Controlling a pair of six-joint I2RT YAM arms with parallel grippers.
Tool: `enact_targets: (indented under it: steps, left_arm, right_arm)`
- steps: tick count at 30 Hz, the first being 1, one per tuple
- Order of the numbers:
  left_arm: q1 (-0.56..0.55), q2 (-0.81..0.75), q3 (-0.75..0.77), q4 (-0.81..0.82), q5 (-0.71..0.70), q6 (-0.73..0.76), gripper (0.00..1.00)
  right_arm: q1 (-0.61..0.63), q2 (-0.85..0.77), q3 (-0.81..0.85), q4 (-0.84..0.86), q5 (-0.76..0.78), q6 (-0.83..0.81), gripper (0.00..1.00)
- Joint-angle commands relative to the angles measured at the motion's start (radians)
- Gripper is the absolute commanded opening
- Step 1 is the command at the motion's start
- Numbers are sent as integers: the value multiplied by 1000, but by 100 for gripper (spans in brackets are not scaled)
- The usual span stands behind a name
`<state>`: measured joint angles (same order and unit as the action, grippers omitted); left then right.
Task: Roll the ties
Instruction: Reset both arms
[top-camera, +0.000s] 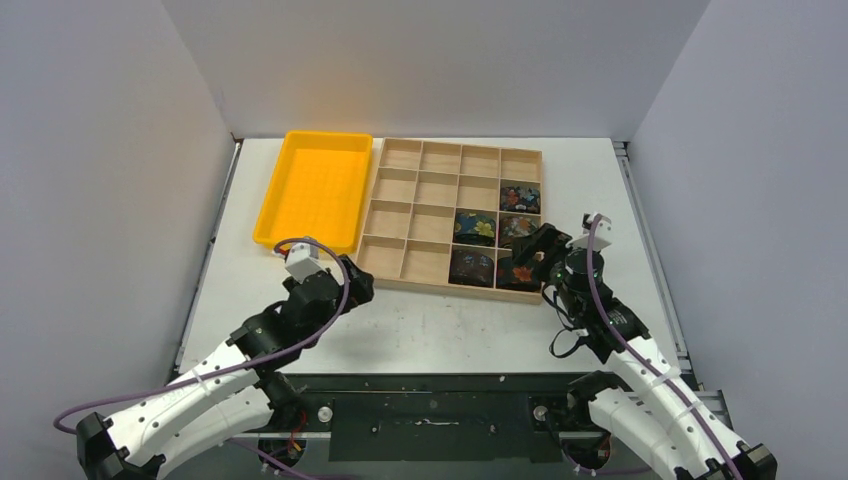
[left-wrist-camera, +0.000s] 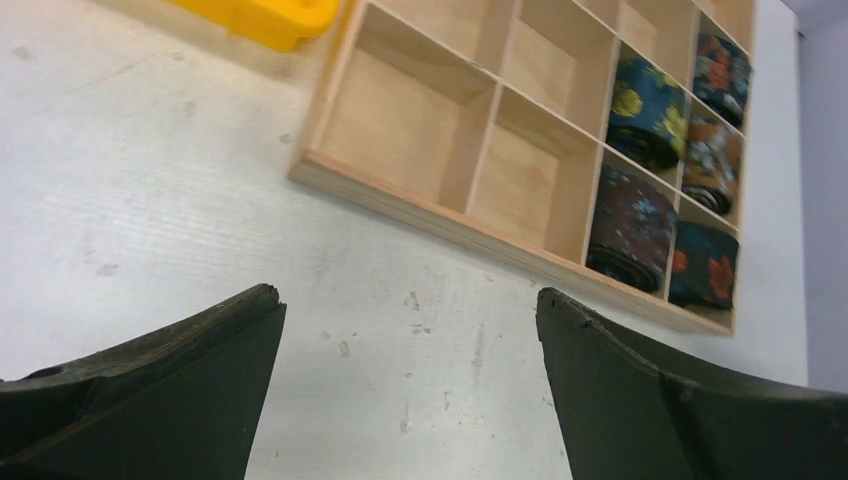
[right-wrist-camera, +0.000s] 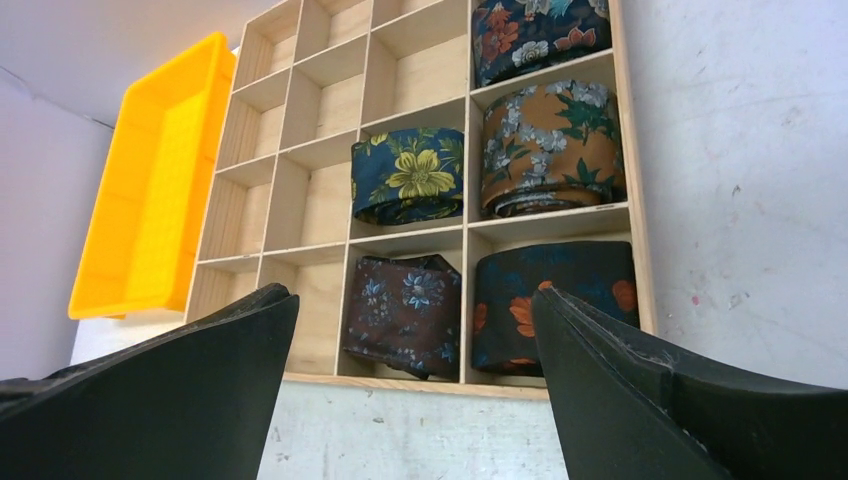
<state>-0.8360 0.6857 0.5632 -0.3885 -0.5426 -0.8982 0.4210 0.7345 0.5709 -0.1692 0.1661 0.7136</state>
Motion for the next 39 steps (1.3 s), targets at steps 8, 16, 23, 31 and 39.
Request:
enact_targets:
  steps: [8,16,23,31,39]
  left_arm:
    - [-5,119,230,-427,-227,-399,96]
    - [4,29,361,-343,-282,-137,96]
    - [47,124,416,-350,-383,-45,96]
    - [49,119,259,-203,-425,56,97]
    - [51,63,247,-140,-429,143,96]
  right_arm:
    - [6,-164,-56,-20,-62,77,90]
    - [8,-491,-198,315,-133,-197,90]
    - [6,-397,-121,218,-116,-264,90]
    - [10,-139,15,84,-104,-99,90]
    - [11,-164,-61,220,-28,13,90]
